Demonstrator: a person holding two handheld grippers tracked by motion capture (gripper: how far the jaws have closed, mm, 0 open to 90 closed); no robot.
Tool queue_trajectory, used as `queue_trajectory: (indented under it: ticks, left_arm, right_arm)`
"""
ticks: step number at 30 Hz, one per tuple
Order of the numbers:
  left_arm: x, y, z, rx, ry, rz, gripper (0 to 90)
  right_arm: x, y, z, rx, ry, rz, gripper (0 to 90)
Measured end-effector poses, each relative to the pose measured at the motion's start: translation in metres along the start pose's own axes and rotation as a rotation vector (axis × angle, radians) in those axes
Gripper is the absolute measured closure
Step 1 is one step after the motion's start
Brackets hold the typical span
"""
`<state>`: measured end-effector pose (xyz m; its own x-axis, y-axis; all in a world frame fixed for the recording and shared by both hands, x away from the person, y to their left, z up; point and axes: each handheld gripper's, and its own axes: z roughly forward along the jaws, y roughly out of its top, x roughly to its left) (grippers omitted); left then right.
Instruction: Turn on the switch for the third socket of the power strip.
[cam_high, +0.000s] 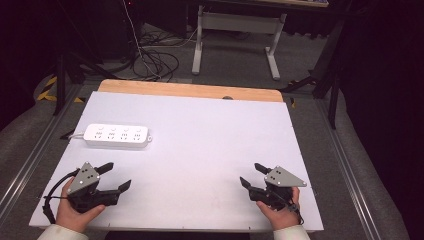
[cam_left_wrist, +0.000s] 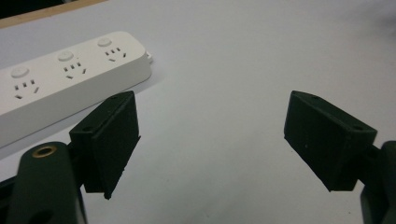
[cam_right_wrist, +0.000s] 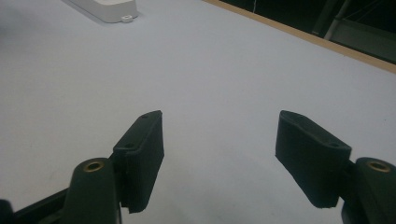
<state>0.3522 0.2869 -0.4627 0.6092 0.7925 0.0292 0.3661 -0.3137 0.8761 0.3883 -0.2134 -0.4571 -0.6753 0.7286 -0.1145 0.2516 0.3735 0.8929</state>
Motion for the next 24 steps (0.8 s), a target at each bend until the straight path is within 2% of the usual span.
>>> queue_trajectory:
  ticks: [3, 16, 20, 21, 24]
  left_arm:
    - [-0.002, 0.0012, -0.0012, 0.0, 0.018, 0.041, 18.5]
    - [-0.0008, 0.0026, -0.0028, 0.005, 0.007, 0.01, 18.4]
    - [-0.0021, 0.005, -0.0034, 0.013, 0.029, 0.049, 19.0]
    - [-0.0031, 0.0052, -0.0032, 0.016, 0.021, 0.038, 19.2]
    - [-0.0035, 0.006, -0.0033, 0.021, 0.021, 0.043, 19.2]
  right_arm:
    - [0.0, -0.0004, 0.0003, 0.003, 0.0, -0.002, 33.2]
    - [0.0014, -0.0006, 0.0011, 0.009, -0.002, -0.013, 33.6]
    - [0.0016, -0.0006, 0.0012, 0.01, -0.004, -0.015, 33.6]
    - [0.0016, -0.0005, 0.0013, 0.01, -0.004, -0.016, 33.6]
    - [0.0018, -0.0004, 0.0013, 0.008, -0.002, -0.016, 33.6]
